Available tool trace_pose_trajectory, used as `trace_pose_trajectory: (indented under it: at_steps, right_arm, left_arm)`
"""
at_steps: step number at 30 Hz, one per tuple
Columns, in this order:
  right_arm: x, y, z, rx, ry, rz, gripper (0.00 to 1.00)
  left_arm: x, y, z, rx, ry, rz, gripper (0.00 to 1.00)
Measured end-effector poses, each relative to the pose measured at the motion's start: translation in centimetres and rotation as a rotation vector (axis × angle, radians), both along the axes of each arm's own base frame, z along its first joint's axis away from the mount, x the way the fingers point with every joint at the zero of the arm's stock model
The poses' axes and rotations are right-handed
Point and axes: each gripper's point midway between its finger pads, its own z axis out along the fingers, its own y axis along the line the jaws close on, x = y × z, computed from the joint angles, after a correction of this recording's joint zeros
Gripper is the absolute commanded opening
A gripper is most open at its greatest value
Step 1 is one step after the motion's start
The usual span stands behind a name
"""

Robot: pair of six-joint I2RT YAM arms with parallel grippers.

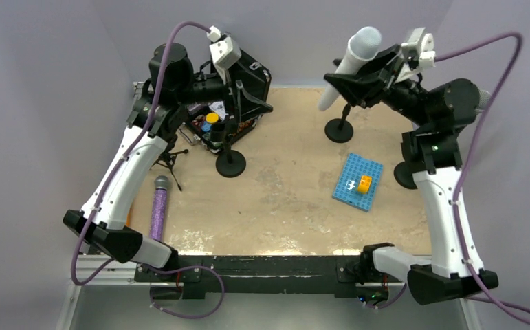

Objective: Remove the microphone from the stand

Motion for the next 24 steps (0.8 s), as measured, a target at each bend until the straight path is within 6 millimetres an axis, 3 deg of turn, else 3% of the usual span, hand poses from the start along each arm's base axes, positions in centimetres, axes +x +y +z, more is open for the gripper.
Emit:
trace_pose_trajectory:
  at_steps: [4,7,10,15,20,24]
  right_arm:
    - [-0.8,2.9,-3.4,-0.002,0.097,0.268,0.07]
    - [0.8,4.4,-6.7,-0.006,0.238,0.388,0.07]
    - [1.2,5.4,-8.3,-0.009,0.326,0.471,0.05]
    - [-1.4,7.0,-7.8,-0.032,0.324,0.587,0.03]
    - [-4.0,8.5,-6.1,-0.053,0.262,0.673,0.02]
    - [-4.7,9.1,-5.7,-0.056,0.238,0.698,0.0]
  left_arm:
    - [-1.9,-3.0,0.0,-0.031,0.045,-0.119,0.83]
    - [-3.7,-4.8,-0.2,-0.037,0.065,-0.201,0.83]
    - [-4.9,-5.8,0.0,-0.046,0.065,-0.245,0.84]
    - [-4.8,-6.6,0.3,-0.061,0.052,-0.26,0.84]
    - [-3.6,-7.7,-0.8,-0.062,0.09,-0.264,0.83]
    - [-3.8,-8.5,-1.3,-0.062,0.125,-0.292,0.76]
